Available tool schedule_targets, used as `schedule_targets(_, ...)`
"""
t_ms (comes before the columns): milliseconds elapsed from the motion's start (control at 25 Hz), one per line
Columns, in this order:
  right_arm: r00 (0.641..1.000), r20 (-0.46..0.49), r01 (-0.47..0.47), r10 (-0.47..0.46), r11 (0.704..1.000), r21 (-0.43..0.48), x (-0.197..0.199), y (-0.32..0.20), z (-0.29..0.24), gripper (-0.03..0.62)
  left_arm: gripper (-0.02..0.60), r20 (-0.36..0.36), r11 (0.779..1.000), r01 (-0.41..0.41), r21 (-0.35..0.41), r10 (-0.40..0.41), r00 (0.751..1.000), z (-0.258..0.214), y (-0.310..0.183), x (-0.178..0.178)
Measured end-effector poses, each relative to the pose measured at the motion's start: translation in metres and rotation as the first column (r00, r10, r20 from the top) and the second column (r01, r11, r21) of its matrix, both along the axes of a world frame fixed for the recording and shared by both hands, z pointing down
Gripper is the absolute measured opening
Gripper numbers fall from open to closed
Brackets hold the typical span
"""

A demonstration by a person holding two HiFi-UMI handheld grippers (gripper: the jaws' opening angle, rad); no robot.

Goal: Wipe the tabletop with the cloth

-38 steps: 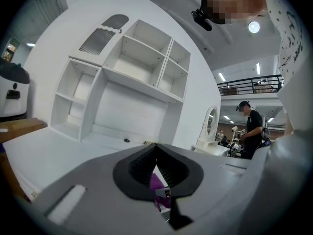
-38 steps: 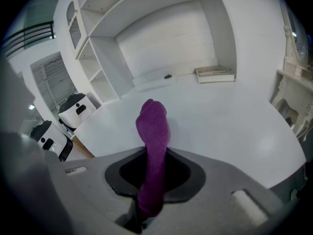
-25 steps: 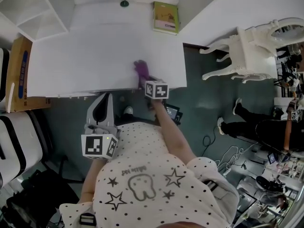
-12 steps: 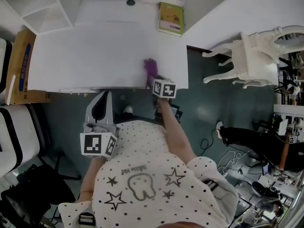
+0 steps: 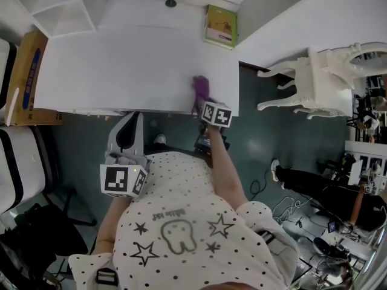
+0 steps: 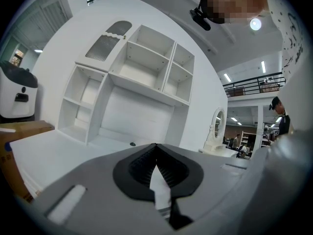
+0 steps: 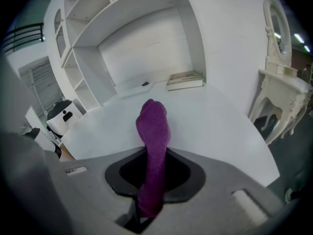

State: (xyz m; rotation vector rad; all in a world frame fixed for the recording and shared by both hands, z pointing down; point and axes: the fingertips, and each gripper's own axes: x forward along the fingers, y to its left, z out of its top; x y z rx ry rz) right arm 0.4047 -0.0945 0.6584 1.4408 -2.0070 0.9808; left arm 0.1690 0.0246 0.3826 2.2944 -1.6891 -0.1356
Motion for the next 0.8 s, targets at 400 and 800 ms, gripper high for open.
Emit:
schedule_targets(400, 1.0, -0.006, -0.025, 0.025, 1.0, 0.005, 0.021, -0.002, 0.0, 0.069, 0.0, -0.001, 1.0, 0.001, -0.001, -0.001, 1.0, -0.002, -0.005, 0.0)
schedule_targets(800, 0.999, -0.019, -0.051, 0.051, 0.999, 0.004, 0.043, -0.003, 0.0, 0.069, 0.0, -0.005, 1.0, 0.006, 0.004, -0.006, 1.0, 0.0, -0.006, 0.0)
